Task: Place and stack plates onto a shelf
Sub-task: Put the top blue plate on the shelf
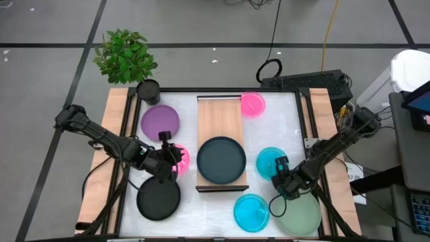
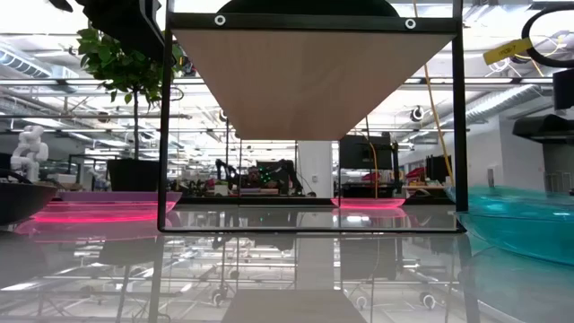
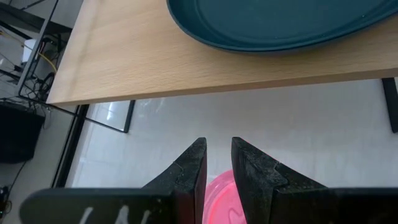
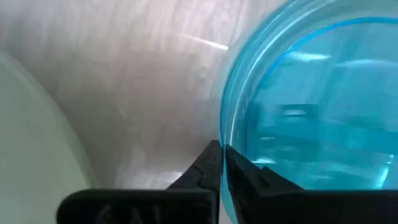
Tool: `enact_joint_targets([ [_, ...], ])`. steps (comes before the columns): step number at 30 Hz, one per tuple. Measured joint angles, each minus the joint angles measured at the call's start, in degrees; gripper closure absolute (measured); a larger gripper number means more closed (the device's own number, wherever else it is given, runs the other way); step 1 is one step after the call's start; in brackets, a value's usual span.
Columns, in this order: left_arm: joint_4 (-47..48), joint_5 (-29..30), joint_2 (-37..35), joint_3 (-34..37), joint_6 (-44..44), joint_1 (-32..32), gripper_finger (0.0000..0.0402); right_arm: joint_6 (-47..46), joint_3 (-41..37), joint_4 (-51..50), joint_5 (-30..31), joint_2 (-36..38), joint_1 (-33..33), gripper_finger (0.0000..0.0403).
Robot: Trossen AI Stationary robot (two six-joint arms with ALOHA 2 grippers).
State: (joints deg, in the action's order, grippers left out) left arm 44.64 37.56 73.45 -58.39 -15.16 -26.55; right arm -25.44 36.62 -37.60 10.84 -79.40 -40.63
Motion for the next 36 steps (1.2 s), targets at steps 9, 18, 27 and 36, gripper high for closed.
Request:
enact_joint_targets([
  [9,-0.1,0.0,0.0,0.0,0.1,0.0,0.0321,-0.5,0.2,-1.6,0.1,3.6,0.0,0.0402],
  [18,-0.2,0.0,0.0,0.0,0.5,0.0,0.0321,-0.8,0.2,-3.7,2.7,7.3,0.0,0.0403],
  [27,-0.3,0.0,0.0,0.0,0.4,0.0,0.0321,-0.9,4.8,-10.9,8.9,8.0,0.1,0.0403],
  [36,-0.8,0.0,0.0,0.0,1.0,0.0,0.0321,-0.7,16.5,-25.1,16.1,8.0,1.6,0.0403],
])
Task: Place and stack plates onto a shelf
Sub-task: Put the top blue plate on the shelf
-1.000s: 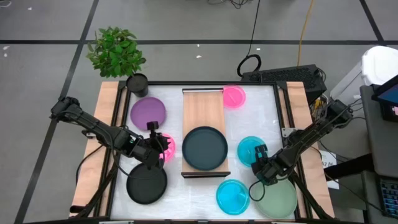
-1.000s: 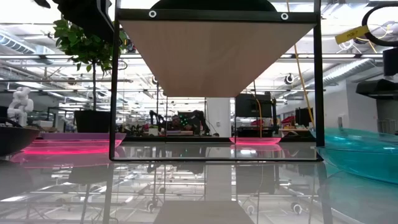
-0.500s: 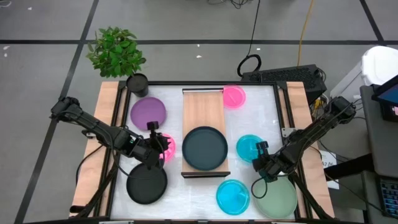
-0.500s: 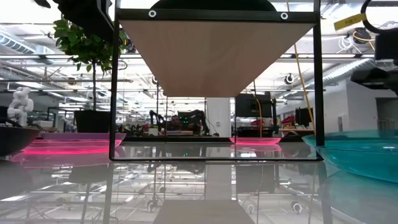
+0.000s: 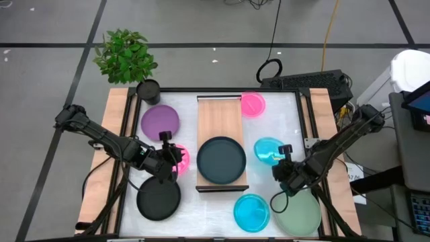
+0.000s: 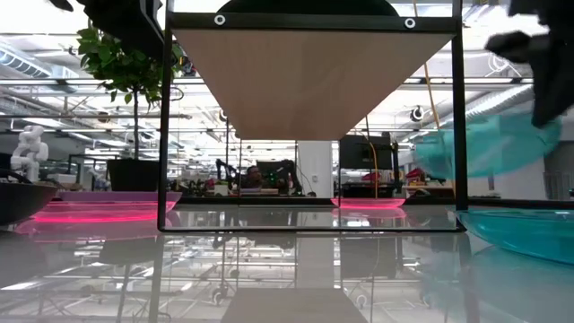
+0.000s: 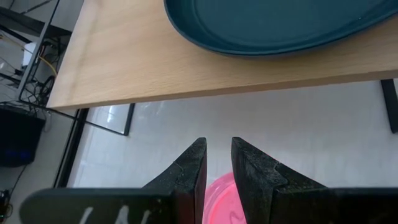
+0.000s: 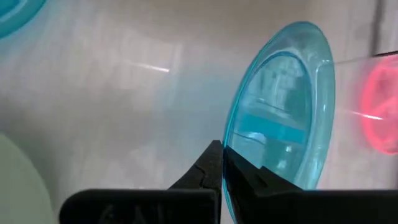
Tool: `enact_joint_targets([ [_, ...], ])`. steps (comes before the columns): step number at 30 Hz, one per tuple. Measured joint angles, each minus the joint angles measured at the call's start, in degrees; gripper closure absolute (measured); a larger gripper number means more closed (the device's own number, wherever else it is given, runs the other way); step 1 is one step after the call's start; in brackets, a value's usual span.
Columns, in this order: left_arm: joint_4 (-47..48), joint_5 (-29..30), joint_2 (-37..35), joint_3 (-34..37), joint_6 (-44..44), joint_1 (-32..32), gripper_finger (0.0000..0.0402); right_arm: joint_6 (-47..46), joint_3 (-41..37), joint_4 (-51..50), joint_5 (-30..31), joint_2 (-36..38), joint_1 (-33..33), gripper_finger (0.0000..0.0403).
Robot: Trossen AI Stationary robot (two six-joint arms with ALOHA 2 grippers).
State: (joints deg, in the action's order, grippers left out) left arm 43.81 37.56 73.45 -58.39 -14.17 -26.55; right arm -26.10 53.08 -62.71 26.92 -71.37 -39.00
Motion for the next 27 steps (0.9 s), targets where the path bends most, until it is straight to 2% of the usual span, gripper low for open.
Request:
enact_joint_targets([
  [8,-0.7,-0.1,0.0,0.0,0.2,0.0,0.0321,7.0,9.8,-7.3,4.8,0.0,3.1,0.0403],
  [16,-0.7,-0.2,0.0,0.0,0.0,0.0,0.0321,22.6,16.3,-7.1,7.6,0.0,9.1,0.0403],
  [21,-0.8,-0.5,0.0,0.0,-0.1,0.0,0.0321,32.9,18.4,-4.1,7.6,0.0,14.0,0.0403],
  [27,-0.8,-0.6,0.0,0.0,-0.1,0.0,0.0321,49.3,18.7,5.1,7.4,0.0,19.7,0.0403],
])
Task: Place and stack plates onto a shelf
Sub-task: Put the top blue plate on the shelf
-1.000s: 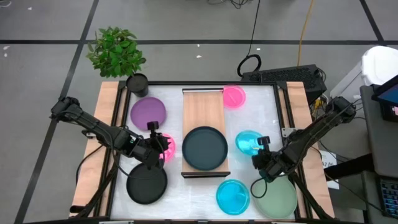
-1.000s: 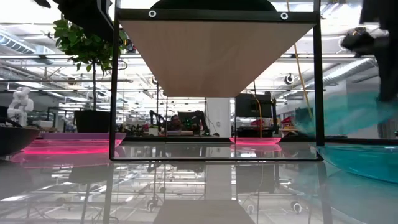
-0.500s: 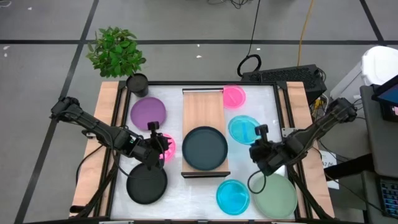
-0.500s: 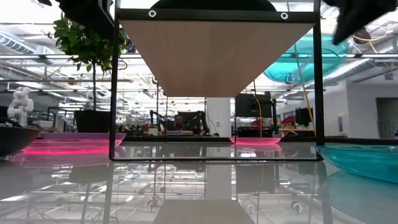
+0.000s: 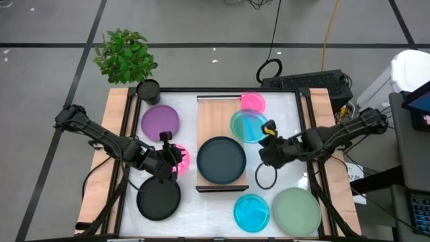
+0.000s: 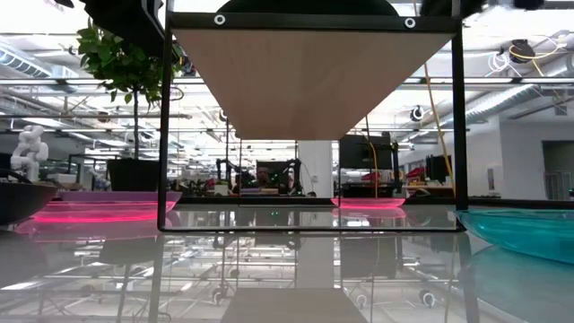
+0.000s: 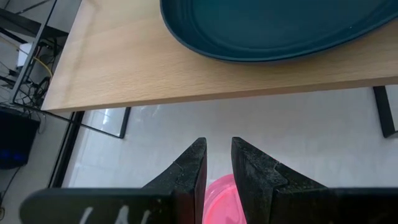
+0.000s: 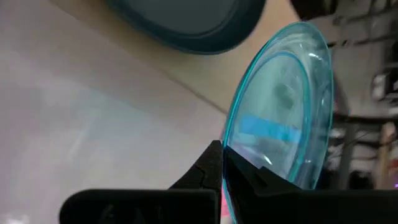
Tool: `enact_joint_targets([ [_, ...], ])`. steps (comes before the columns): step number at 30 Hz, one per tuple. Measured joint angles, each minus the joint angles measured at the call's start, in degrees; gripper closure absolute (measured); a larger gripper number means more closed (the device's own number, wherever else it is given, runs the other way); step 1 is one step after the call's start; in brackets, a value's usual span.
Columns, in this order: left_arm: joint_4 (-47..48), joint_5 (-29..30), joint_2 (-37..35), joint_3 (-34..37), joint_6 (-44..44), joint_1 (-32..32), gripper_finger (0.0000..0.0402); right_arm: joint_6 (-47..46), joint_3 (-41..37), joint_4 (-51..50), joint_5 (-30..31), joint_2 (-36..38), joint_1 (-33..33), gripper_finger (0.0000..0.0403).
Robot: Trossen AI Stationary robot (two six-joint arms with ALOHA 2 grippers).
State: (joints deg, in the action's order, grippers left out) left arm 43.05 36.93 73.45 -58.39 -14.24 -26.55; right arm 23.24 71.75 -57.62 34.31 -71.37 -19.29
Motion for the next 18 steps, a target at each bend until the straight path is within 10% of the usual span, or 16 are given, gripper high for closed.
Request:
enact_joint_targets([
  [18,-0.1,0.0,0.0,0.0,-0.5,0.0,0.0321,34.6,0.0,19.8,-12.1,-1.9,16.8,0.0403],
])
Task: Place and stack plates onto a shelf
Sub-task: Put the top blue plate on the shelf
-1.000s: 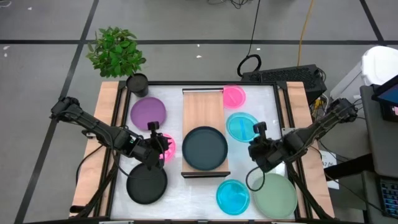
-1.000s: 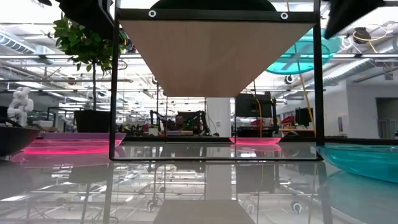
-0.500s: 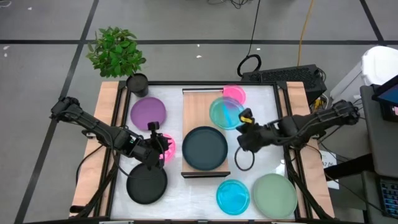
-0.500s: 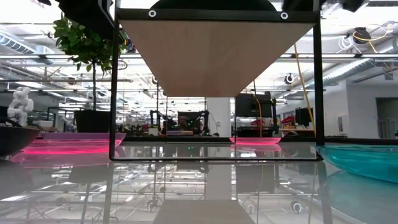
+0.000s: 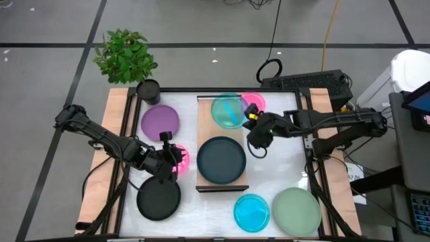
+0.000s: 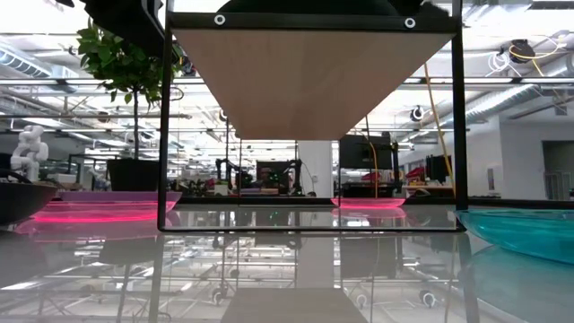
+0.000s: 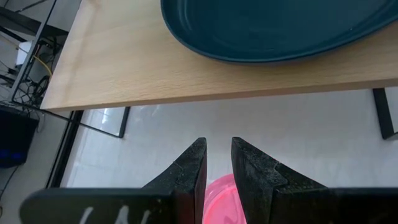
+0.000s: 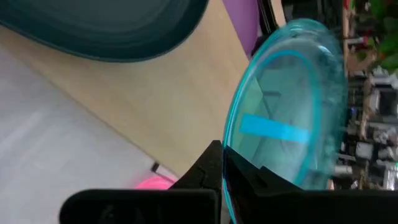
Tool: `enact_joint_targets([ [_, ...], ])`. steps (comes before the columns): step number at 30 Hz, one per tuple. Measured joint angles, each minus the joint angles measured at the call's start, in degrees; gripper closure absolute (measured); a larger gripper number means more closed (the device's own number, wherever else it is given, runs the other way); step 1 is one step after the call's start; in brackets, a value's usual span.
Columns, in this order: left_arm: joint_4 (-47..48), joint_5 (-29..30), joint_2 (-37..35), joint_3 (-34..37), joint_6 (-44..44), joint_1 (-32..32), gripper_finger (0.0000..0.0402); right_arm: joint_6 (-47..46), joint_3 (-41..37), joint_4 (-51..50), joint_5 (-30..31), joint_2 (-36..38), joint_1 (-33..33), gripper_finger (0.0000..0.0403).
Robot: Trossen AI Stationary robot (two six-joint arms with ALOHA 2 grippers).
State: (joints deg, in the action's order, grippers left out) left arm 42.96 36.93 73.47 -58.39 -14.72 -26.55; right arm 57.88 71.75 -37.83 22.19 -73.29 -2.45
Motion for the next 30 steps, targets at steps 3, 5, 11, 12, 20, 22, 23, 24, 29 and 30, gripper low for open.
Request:
enact_joint_targets([
  [3,-0.1,0.0,0.0,0.0,0.0,0.0,0.0321,3.2,0.0,2.8,-3.1,-1.6,2.5,0.0403],
  [5,-0.2,0.0,0.0,0.0,-0.2,0.0,0.0321,4.6,0.0,4.1,-4.8,-2.6,3.9,0.0403],
  [11,-0.2,0.0,0.0,0.0,-0.4,0.0,0.0321,7.2,0.0,5.9,-7.9,-6.2,7.3,0.0403],
  [12,-0.2,0.0,0.0,0.0,-0.3,0.0,0.0321,7.5,0.0,6.1,-8.8,-6.7,7.8,0.0403],
  [20,-0.1,0.0,0.0,0.0,-0.3,0.0,0.0321,9.1,0.0,6.3,-9.0,-10.4,10.7,0.0403],
  [22,-0.1,0.0,0.0,0.0,-0.3,0.0,0.0321,9.1,0.0,6.4,-9.0,-11.0,11.1,0.0403],
  [23,-0.1,0.0,0.0,0.0,-0.3,0.0,0.0321,9.1,0.0,6.3,-9.0,-11.1,11.3,0.0403],
  [24,0.0,0.0,0.0,0.0,-0.3,0.0,0.0321,9.1,0.0,6.3,-9.0,-11.1,11.4,0.0403],
  [29,0.0,0.0,0.0,0.0,-0.3,0.0,0.0321,9.4,0.0,6.3,-12.6,-11.1,12.1,0.0403],
  [30,0.0,0.0,0.0,0.0,-0.3,0.0,0.0321,9.4,0.0,6.3,-13.1,-11.1,12.2,0.0403],
])
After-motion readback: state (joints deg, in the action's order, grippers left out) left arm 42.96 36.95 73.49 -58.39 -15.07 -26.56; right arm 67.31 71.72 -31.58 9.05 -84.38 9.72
